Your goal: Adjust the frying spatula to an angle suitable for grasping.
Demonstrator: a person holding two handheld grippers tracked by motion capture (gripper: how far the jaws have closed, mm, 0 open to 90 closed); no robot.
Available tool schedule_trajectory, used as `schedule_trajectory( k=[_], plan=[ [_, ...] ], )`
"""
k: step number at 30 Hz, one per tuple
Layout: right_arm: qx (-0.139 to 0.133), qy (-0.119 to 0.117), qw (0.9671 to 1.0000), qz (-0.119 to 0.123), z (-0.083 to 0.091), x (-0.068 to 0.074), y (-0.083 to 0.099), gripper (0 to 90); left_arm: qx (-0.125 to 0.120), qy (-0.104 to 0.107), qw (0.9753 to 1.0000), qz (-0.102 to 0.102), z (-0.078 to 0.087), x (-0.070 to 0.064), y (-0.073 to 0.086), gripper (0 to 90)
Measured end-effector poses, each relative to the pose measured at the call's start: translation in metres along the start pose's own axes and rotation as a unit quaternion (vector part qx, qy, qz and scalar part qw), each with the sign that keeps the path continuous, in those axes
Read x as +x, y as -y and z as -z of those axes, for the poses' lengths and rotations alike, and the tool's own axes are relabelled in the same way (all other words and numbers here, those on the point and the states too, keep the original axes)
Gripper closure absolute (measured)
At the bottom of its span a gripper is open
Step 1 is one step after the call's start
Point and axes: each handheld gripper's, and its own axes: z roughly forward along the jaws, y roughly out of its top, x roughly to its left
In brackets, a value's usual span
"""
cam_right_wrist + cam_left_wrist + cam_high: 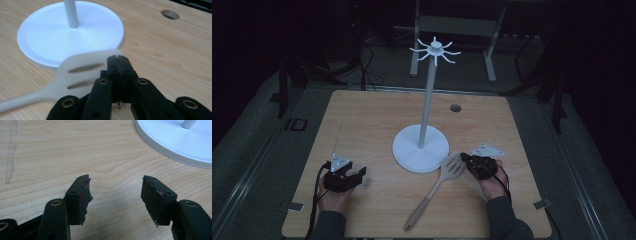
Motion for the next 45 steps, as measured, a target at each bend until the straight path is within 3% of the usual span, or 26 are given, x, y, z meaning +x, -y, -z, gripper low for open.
schedule_trajectory(
  k=[5, 9, 26, 27, 33, 45],
  plan=[
    [0.008, -0.017, 0.9996, 0.019, -0.011, 0.01, -0.006, 89.5, 0.0, 0.0, 1.0, 0.0, 0.001, 0.001, 0.0, 40.6],
    [0.02, -0.017, 0.9995, 0.016, -0.02, 0.012, -0.005, 89.3, -0.001, 0.001, 1.0, -0.001, 0.001, 0.001, 0.0, 40.6],
    [0.061, 0.009, 0.9979, 0.021, -0.026, 0.011, 0.01, 89.6, -0.002, 0.0, 1.0, 0.001, 0.001, 0.001, 0.0, 40.6],
    [0.075, 0.015, 0.9968, 0.021, -0.025, 0.012, 0.015, 89.5, -0.003, 0.0, 1.0, 0.002, 0.001, 0.001, 0.0, 40.6],
    [0.092, 0.019, 0.9954, 0.018, -0.015, 0.016, 0.028, 89.6, -0.003, 0.0, 1.0, 0.002, 0.001, 0.001, 0.0, 40.6],
    [0.114, 0.004, 0.9931, 0.026, 0.013, 0.033, 0.046, 89.6, -0.004, -0.001, 1.0, 0.003, 0.002, 0.002, 0.0, 40.6]
  ],
)
